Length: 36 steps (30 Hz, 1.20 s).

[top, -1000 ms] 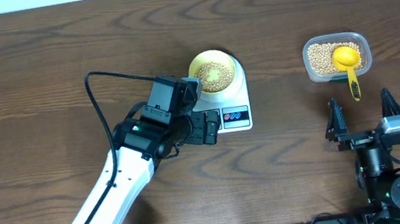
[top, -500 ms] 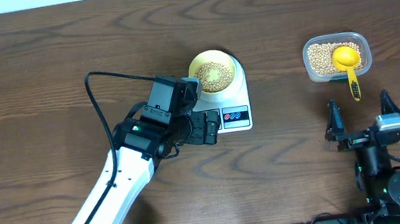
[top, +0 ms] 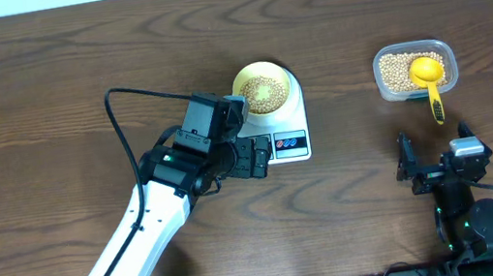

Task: Scoop item into bowl and weigh 50g on scale

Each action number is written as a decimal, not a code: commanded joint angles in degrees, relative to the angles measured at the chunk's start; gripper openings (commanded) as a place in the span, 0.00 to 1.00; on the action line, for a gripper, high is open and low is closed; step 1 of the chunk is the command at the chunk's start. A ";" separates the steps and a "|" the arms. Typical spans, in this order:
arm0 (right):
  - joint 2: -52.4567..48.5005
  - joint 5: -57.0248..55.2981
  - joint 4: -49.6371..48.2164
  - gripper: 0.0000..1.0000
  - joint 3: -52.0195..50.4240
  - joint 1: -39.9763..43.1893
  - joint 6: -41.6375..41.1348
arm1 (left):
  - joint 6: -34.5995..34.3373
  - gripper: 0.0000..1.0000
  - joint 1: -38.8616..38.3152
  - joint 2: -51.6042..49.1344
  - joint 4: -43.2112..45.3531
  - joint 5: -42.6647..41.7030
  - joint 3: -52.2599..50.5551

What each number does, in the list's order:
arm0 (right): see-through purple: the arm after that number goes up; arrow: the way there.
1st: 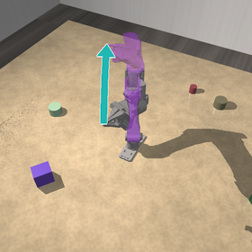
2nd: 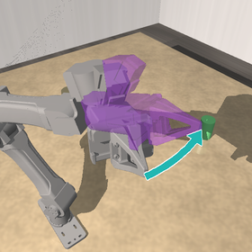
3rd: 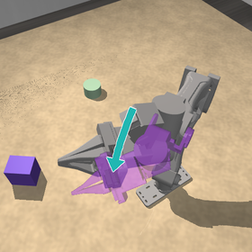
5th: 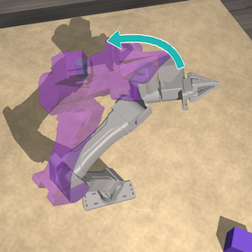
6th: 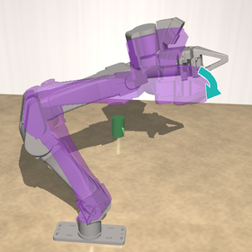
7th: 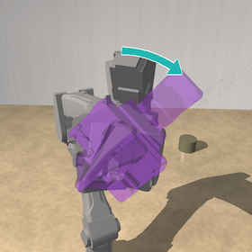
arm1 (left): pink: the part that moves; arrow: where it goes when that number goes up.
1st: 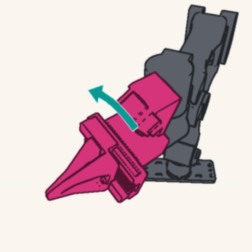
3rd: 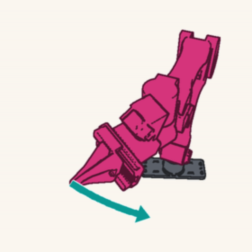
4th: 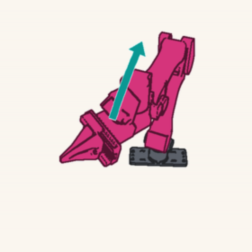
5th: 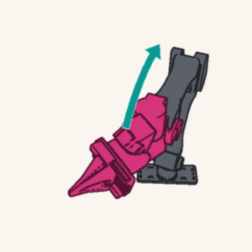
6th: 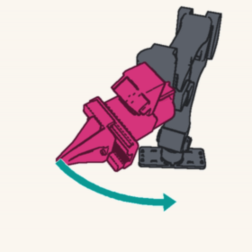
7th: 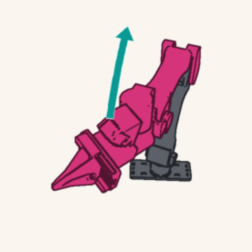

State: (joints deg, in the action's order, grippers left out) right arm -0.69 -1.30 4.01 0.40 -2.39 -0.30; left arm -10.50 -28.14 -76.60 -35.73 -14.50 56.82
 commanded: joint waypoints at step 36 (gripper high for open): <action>0.37 -0.02 0.26 0.99 -0.11 -0.98 4.02 | 0.31 0.94 0.04 0.72 0.02 -0.02 -0.46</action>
State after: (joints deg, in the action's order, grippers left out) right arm -0.69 -1.26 4.03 0.40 -2.50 2.81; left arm -10.50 -28.14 -76.60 -35.73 -14.50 56.82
